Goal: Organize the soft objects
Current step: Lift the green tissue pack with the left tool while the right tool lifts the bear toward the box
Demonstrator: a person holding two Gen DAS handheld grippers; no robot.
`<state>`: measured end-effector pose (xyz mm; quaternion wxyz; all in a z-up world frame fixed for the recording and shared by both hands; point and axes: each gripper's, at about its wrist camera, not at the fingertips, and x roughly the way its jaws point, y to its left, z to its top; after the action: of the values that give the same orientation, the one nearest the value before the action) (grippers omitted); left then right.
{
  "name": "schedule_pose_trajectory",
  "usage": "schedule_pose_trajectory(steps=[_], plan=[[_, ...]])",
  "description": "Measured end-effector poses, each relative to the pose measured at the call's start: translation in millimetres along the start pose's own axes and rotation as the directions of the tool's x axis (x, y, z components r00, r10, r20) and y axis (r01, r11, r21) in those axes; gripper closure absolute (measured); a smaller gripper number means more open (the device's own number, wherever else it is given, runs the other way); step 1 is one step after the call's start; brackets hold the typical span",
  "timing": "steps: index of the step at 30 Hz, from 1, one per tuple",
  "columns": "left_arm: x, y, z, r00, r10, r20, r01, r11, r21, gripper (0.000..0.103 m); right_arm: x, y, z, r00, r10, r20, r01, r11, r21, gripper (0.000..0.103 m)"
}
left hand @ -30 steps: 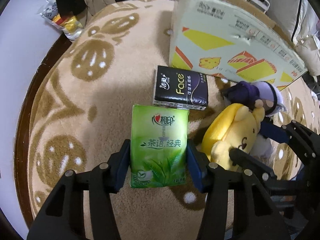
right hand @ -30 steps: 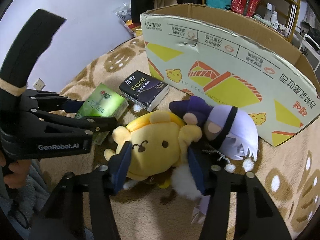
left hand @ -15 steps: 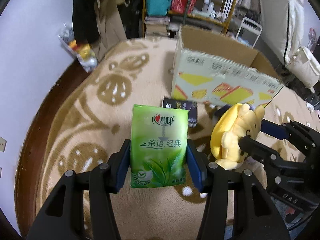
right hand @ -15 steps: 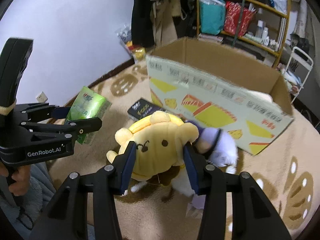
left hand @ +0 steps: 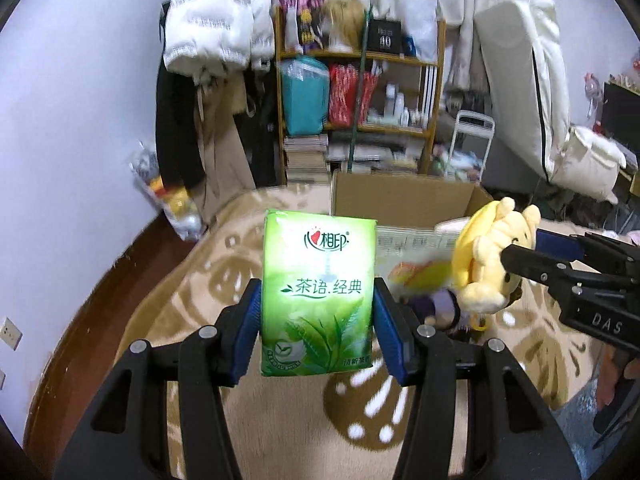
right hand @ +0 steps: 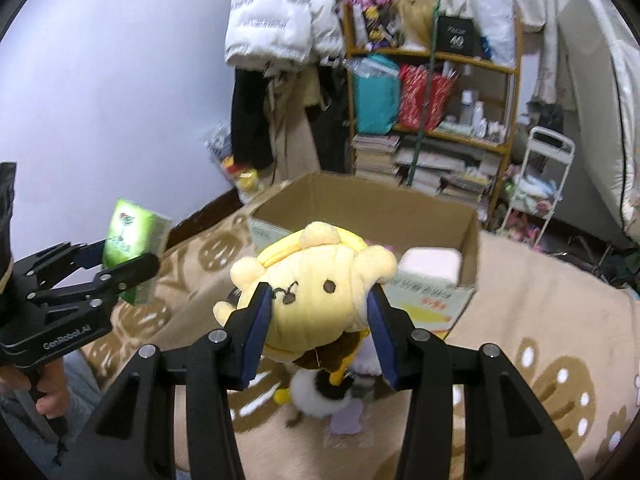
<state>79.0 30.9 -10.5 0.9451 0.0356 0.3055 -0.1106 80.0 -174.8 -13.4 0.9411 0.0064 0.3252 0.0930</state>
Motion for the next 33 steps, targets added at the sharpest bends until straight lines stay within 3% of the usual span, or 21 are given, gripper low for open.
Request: schedule_pose_trajectory(steps=[13,33], plan=[[-8,-9,28,0.984,0.007,0.177,-0.012,1.000,0.025,0.051,-20,-19,25,0.980,-0.124,0.152,0.122,0.992,0.024,0.052],[16,-41,84,0.961,-0.021,0.276,-0.003,0.996,0.084,0.051,-8,-48,54,0.953,-0.175,0.248,0.158,0.984,0.086,0.049]])
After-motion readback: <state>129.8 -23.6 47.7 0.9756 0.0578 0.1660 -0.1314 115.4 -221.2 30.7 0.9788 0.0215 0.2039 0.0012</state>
